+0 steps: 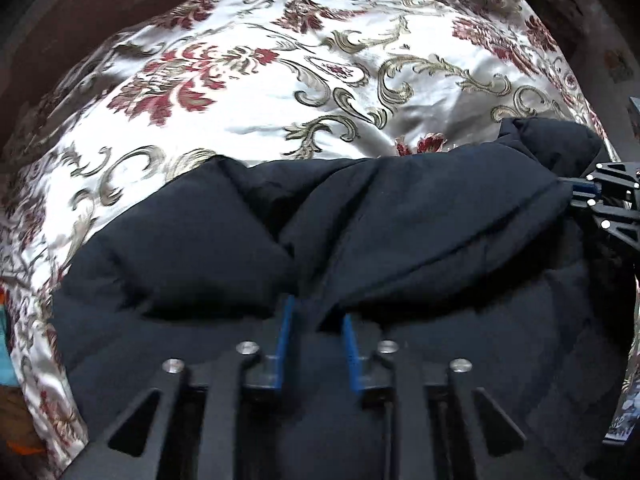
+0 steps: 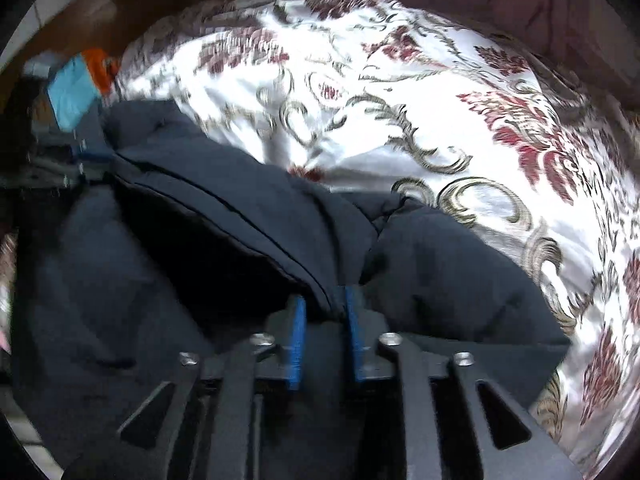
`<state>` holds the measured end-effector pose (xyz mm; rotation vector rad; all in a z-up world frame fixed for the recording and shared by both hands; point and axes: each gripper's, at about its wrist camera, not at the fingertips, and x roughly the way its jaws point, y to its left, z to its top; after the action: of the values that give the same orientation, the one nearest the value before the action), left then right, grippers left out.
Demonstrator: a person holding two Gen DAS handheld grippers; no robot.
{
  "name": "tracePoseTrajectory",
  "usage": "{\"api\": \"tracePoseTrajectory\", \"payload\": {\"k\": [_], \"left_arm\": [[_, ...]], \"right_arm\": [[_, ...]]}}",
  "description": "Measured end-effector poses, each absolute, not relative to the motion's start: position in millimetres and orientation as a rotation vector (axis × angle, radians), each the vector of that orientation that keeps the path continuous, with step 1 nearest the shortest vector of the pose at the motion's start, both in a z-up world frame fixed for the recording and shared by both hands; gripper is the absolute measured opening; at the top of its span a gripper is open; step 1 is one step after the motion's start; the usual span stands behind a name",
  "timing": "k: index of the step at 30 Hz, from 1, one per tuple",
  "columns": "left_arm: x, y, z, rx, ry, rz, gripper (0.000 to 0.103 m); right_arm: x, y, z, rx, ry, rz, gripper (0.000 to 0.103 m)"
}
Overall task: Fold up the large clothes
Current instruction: 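Carry the held hem with both grippers over the body toward the collar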
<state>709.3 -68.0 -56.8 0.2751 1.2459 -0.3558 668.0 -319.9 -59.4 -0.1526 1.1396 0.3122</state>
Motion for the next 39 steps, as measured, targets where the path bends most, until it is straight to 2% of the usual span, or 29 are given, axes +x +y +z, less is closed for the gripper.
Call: {"api": "tracePoseTrajectory", "payload": {"k": [3,5,6,7,8,9,10,11,12,14,17,18,19,22,25,32,39], "left_arm": [[699,-60,-36,0.224,1.217,-0.387,0.026],[694,-56,-22,0.185,1.18,-0.41,0.028],[692,-54,-13,0.157,1.152,-0.425,0.037],[693,-53,-4,0.128,1.121,-0.434,0.055],[695,-53,3,0.099,1.09,-0.436,0.064],[698,-56,6,0.074,1.063,-0.432,0.072],[702,-57,8,0.047,1.042,-0.428,0.072],[710,-60,10,0.015,1.037,-0.428,0.072],[722,-66,7,-0.023,1.056,-0.425,0.072],[738,-77,-5,-0.033,1.107,-0.4,0.071],[753,-89,-25,-0.029,1.172,-0.4,0.069],[753,-92,-32,-0.029,1.195,-0.423,0.061],[753,-94,-36,-0.027,1.21,-0.453,0.047],[738,-101,-48,0.088,1.238,-0.527,0.026],[725,-108,-61,0.24,1.272,-0.587,0.017],[740,-124,-87,0.32,1.383,-0.53,0.011],[735,-144,-111,0.454,1.355,-0.471,0.011]], "right_arm": [[667,-330,-30,-0.066,1.084,0.354,0.049],[677,-336,-17,-0.032,1.054,0.36,0.05],[684,-337,-13,-0.008,1.049,0.353,0.05],[691,-338,-12,0.022,1.048,0.341,0.05],[700,-339,-14,0.066,1.054,0.326,0.05],[709,-340,-18,0.117,1.073,0.317,0.049],[719,-341,-26,0.18,1.106,0.312,0.049],[726,-341,-35,0.238,1.135,0.309,0.042],[728,-338,-42,0.276,1.146,0.307,0.03],[727,-333,-56,0.317,1.168,0.303,0.022],[719,-317,-75,0.309,1.23,0.353,0.017],[715,-313,-79,0.297,1.25,0.378,0.017],[711,-308,-83,0.275,1.274,0.404,0.017],[701,-295,-101,0.173,1.364,0.447,0.017],[702,-295,-118,0.187,1.425,0.443,0.017],[717,-284,-152,0.207,1.477,0.411,0.014],[716,-267,-168,0.157,1.443,0.382,0.011]]}}
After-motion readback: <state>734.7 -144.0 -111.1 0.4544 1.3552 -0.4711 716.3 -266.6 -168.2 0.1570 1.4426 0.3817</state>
